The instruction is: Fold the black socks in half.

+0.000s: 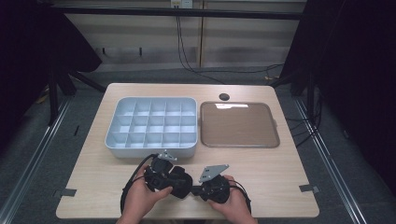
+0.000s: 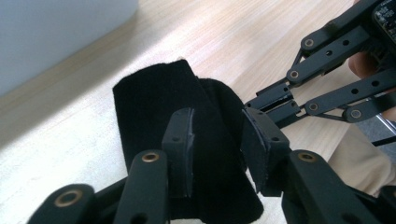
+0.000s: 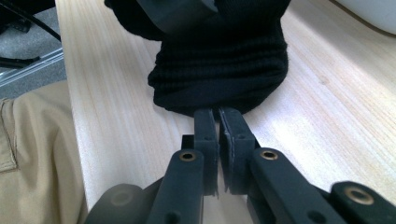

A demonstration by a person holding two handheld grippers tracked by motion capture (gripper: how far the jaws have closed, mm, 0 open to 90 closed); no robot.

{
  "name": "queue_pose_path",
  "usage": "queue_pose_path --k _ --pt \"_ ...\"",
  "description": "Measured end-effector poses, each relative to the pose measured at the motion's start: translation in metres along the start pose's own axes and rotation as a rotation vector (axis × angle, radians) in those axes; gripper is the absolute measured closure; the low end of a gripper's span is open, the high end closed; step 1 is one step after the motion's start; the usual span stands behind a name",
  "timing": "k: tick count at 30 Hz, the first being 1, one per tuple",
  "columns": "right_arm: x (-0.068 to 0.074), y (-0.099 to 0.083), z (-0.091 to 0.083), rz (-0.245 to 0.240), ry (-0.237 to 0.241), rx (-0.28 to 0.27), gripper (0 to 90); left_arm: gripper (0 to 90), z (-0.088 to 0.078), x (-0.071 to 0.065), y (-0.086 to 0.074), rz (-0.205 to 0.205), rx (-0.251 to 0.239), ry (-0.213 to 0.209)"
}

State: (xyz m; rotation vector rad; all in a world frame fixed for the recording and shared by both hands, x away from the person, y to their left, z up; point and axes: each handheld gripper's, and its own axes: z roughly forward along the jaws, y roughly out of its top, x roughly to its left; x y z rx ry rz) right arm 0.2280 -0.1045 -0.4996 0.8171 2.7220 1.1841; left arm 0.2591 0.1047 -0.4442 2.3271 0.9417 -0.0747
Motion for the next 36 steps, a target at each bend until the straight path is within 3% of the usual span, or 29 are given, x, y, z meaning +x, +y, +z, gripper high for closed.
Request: queue_pose_path --k 16,24,28,33,36 --pt "-0.001 0.000 0.000 -0.004 0.001 0.001 85.9 56.6 -0.006 0.004 0.002 -0.025 -0.017 -0.021" --pt "-0.001 0.000 0.000 -0.001 0.001 0.001 86.2 76.5 -0.004 0.004 0.002 -0.028 0.005 -0.041" --pt "-0.001 0.000 0.000 0.000 0.001 -0.001 86.3 82.5 0.003 0.002 0.002 -0.032 0.017 -0.056" --pt "0.000 0.000 0.001 0.001 0.000 0.000 86.2 88.2 0.018 0.001 0.001 -0.002 0.063 -0.068" --pt "0.000 0.000 0.001 -0.006 0.001 0.001 86.2 90.0 0.022 0.001 0.000 -0.014 0.055 -0.068"
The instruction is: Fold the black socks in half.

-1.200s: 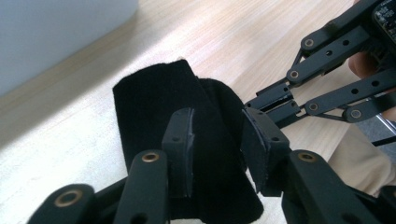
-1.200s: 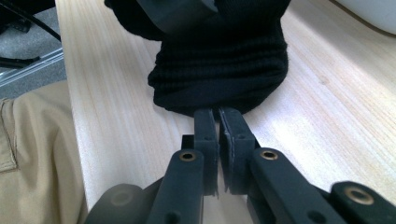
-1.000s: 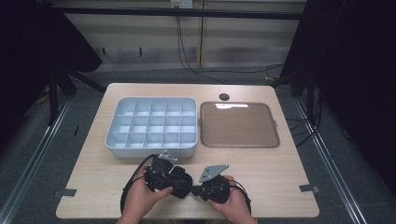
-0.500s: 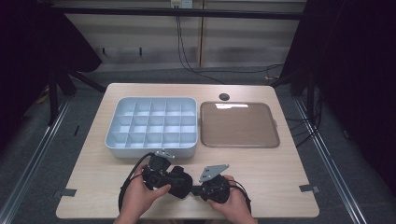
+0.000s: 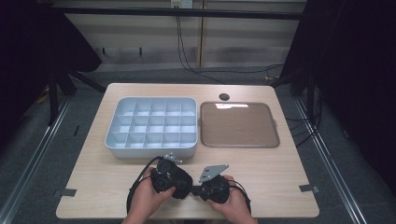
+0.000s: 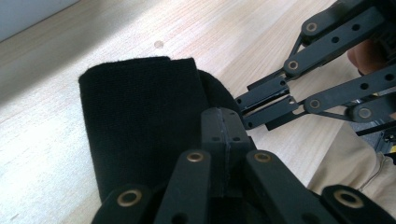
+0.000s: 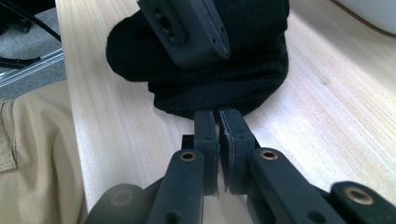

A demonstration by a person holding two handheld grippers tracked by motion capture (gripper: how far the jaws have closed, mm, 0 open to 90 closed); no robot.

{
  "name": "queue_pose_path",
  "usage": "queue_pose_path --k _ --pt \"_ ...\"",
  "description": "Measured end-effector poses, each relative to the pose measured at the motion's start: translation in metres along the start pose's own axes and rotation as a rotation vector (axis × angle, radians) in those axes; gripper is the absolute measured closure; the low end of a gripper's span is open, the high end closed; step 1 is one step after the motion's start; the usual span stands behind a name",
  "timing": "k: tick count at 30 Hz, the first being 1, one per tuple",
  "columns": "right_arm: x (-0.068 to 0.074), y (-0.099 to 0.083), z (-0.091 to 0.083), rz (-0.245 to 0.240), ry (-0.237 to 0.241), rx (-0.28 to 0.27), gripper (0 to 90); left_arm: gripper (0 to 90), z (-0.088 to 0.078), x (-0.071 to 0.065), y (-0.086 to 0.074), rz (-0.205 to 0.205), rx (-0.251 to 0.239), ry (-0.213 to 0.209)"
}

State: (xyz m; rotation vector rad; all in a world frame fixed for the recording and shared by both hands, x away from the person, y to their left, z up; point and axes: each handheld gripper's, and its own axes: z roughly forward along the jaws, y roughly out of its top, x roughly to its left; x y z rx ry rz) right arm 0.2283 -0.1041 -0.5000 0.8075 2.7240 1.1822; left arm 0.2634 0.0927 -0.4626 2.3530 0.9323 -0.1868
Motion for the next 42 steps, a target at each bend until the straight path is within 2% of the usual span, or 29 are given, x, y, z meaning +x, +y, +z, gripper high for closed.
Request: queue_pose_path --k 4,8,16,19,21,23,30,37,42 --pt "-0.001 0.000 -0.001 0.003 -0.001 0.002 86.1 90.0 0.004 0.000 -0.001 0.034 0.015 0.006" --pt "-0.003 -0.001 -0.003 0.013 -0.005 -0.003 86.0 90.0 0.018 -0.005 -0.005 0.051 0.045 0.025" --pt "-0.005 -0.001 -0.006 0.025 -0.015 -0.011 86.0 90.0 0.013 -0.004 -0.004 0.024 0.056 0.032" --pt "-0.005 -0.001 -0.006 0.021 -0.014 -0.011 86.0 89.9 0.011 -0.004 -0.003 0.021 0.049 0.024" --pt "-0.005 -0.001 -0.006 0.019 -0.014 -0.013 86.0 86.2 0.009 -0.005 -0.003 0.010 0.036 0.011" --pt "-0.005 -0.001 -0.006 0.019 -0.015 -0.012 86.0 83.1 0.005 -0.005 -0.001 0.025 0.040 0.008" --pt "-0.005 -0.001 -0.005 0.016 -0.010 -0.012 86.0 76.1 -0.010 -0.009 0.005 0.020 -0.004 -0.027" --pt "-0.004 -0.001 -0.004 0.013 -0.007 -0.007 86.0 72.2 -0.025 -0.007 0.009 0.022 -0.036 -0.025" --pt "-0.004 -0.001 -0.003 0.008 -0.001 -0.005 86.0 68.9 -0.032 -0.005 0.010 0.008 -0.053 -0.022"
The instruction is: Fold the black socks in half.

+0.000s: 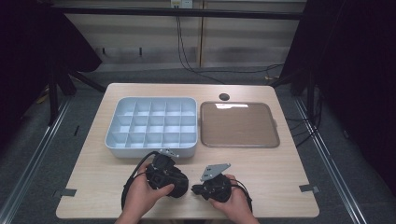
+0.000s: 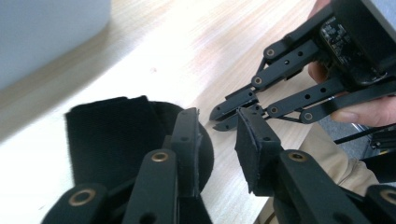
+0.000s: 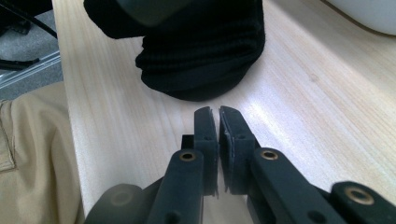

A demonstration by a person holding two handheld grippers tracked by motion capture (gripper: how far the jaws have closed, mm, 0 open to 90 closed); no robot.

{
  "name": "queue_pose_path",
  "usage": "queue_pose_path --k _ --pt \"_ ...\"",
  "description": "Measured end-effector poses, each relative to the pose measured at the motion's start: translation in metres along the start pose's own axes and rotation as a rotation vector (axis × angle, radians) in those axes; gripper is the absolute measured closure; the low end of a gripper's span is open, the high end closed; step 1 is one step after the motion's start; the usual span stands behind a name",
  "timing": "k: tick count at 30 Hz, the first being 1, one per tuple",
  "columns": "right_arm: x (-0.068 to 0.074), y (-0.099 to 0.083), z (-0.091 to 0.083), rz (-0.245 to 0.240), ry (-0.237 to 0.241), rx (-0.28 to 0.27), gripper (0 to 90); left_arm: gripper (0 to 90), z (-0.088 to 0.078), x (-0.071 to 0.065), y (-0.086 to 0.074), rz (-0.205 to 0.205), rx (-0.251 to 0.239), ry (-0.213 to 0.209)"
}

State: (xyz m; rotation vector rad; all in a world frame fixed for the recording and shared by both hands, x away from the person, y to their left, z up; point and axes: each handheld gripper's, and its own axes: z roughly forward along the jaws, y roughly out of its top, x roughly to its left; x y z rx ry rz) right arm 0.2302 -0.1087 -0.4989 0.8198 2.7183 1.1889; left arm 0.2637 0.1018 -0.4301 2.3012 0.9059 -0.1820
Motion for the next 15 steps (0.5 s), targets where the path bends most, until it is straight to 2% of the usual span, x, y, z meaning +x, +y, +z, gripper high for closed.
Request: queue_pose_path --k 3,10,15 --pt "0.000 0.000 0.000 0.000 0.001 0.001 86.0 67.4 -0.004 0.005 0.000 -0.001 0.005 0.012" --pt "0.000 0.000 0.000 0.003 0.002 0.004 86.0 65.0 -0.015 0.015 0.000 -0.047 -0.027 0.009" --pt "0.001 0.000 0.000 0.001 0.002 0.006 86.0 61.3 -0.021 0.023 -0.002 -0.064 -0.034 0.058"
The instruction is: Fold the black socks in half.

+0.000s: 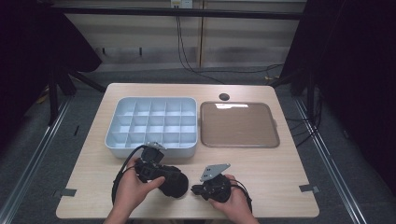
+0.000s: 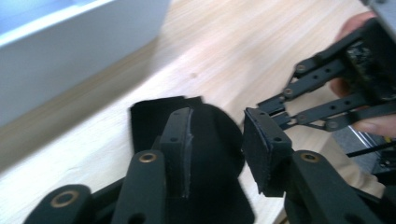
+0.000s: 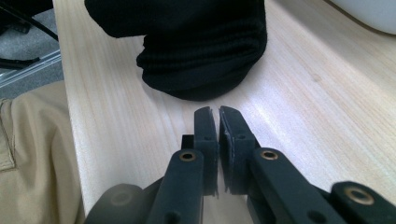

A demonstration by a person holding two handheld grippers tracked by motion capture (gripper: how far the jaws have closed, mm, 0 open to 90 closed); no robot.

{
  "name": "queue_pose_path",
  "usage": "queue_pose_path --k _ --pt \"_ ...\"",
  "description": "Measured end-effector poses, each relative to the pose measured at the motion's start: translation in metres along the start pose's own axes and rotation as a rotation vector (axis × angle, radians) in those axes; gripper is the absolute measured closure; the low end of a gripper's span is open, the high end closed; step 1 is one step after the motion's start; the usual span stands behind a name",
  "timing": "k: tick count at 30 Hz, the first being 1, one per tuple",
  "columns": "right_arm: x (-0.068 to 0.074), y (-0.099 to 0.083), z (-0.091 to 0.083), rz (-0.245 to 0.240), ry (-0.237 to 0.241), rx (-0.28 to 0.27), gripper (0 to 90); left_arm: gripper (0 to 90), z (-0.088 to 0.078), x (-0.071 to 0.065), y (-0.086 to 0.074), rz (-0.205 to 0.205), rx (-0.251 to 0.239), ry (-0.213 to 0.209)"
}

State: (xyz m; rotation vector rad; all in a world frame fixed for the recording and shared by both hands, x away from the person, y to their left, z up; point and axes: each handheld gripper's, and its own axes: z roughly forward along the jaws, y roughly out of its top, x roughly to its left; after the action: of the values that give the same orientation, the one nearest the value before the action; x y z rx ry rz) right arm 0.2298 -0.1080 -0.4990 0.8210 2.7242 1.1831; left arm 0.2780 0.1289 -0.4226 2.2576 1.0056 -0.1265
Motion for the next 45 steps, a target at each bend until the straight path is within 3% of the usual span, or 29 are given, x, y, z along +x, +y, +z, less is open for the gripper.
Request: queue_pose_path --k 10,16,29,31,45 --pt "0.000 0.000 0.000 -0.008 0.000 -0.003 86.0 50.5 0.007 0.020 -0.008 -0.045 0.028 0.064" --pt "0.002 0.001 0.000 -0.009 -0.004 -0.001 86.2 45.6 0.012 0.028 -0.014 -0.076 0.041 0.070" --pt "0.008 0.004 0.005 -0.048 -0.004 0.011 88.6 40.2 0.026 0.027 -0.019 -0.082 0.095 0.065" --pt "0.009 0.004 0.005 -0.060 -0.010 0.008 88.6 40.2 0.028 0.026 -0.020 -0.096 0.088 0.060" --pt "0.013 0.008 0.009 -0.085 -0.024 0.012 89.1 35.2 0.038 0.018 -0.022 -0.094 0.102 0.073"
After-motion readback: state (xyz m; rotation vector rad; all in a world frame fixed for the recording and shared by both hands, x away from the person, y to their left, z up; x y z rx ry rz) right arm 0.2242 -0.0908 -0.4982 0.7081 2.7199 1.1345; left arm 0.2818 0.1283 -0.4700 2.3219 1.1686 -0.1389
